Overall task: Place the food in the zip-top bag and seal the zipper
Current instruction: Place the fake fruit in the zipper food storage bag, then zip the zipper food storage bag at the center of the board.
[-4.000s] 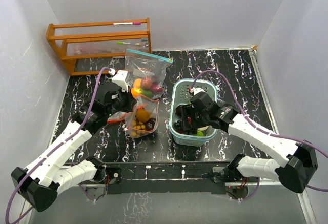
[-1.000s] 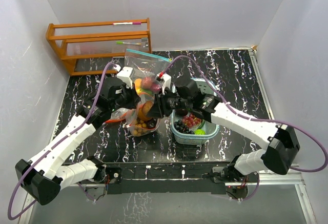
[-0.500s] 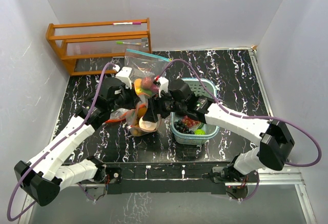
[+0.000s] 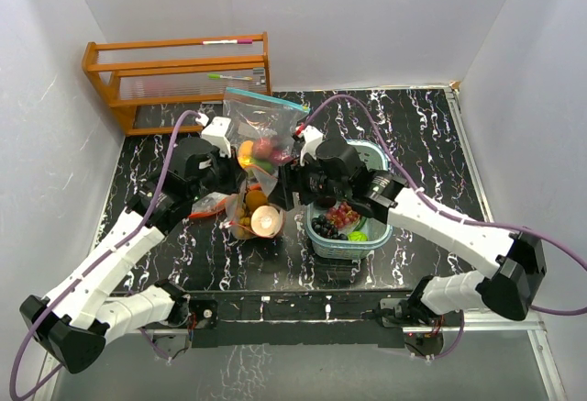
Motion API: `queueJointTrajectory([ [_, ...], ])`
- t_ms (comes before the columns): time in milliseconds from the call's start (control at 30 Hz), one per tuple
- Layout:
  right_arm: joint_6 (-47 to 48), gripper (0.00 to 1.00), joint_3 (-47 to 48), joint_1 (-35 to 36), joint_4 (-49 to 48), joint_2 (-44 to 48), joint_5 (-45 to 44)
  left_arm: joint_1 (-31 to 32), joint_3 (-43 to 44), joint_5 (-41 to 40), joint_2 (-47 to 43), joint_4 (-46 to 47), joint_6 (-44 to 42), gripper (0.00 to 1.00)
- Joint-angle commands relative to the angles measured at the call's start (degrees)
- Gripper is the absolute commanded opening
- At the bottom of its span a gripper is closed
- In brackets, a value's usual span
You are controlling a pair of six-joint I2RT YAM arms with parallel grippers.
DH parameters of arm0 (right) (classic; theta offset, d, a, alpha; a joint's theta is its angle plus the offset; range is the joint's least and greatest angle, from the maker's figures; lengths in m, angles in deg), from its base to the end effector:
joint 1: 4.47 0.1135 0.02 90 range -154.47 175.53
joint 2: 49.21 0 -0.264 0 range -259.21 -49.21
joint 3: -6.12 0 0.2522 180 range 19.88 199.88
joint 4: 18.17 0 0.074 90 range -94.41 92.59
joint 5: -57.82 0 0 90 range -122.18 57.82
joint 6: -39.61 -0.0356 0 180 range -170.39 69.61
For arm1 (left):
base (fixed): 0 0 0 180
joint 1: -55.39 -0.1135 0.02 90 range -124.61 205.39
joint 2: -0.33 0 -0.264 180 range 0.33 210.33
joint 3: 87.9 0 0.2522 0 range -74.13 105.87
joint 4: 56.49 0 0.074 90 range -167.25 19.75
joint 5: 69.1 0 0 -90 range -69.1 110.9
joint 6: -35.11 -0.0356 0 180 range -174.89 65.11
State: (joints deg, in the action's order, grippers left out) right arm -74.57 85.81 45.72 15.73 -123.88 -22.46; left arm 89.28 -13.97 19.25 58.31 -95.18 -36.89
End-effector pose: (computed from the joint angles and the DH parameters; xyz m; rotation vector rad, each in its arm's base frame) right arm 0.1855 0.2320 0.3375 -0.6061 2.1306 0.9394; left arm 0.1862 -0.1238 0.3643 0.2588 1.9940 -0.5591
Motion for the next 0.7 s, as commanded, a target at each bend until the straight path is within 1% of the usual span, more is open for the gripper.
queueJointTrajectory([
  [0, -0.85, 0.69, 1.60, 0.14, 1.64, -2.13, -3.26, 0.13, 3.06, -0.17, -1.63, 0.46, 0.16, 0.00],
  [200, -2.57, 0.66, 1.16, 0.17, 0.03, -6.77, -2.39, 0.13, 4.24, 0.10, -1.78, 0.38, 0.63, 0.00],
  [367, -4.07, 0.62, -0.91, 0.13, -1.46, -7.57, -2.45, 0.16, 4.85, -0.26, -1.73, 0.01, 0.33, 0.00],
  [400, -4.21, 0.59, -1.52, 0.24, -1.65, -7.59, -2.28, 0.14, 4.87, -0.28, -1.79, 0.05, 0.29, 0.00],
  [467, -4.54, 0.46, -2.10, 0.25, -1.90, -7.78, -1.53, 0.19, 4.88, -0.36, -1.78, 0.01, 0.29, 0.00],
  [533, -4.32, 0.26, -1.46, 0.34, -1.51, -8.13, -0.91, 0.13, 4.88, -0.45, -1.80, -0.01, 0.22, 0.00],
  [567, -4.05, 0.18, -0.39, 0.39, -0.65, -8.24, -1.09, 0.15, 4.88, -0.52, -1.75, -0.03, 0.15, 0.00],
  [633, -2.95, 0.09, 2.73, 0.58, 1.96, -8.34, -2.11, 0.17, 4.83, -0.63, -1.78, -0.12, -0.09, 0.00],
  [667, -2.59, 0.08, 4.84, 0.51, 3.59, -8.31, -2.51, 0.20, 4.73, -0.63, -1.77, -0.19, -0.34, 0.00],
])
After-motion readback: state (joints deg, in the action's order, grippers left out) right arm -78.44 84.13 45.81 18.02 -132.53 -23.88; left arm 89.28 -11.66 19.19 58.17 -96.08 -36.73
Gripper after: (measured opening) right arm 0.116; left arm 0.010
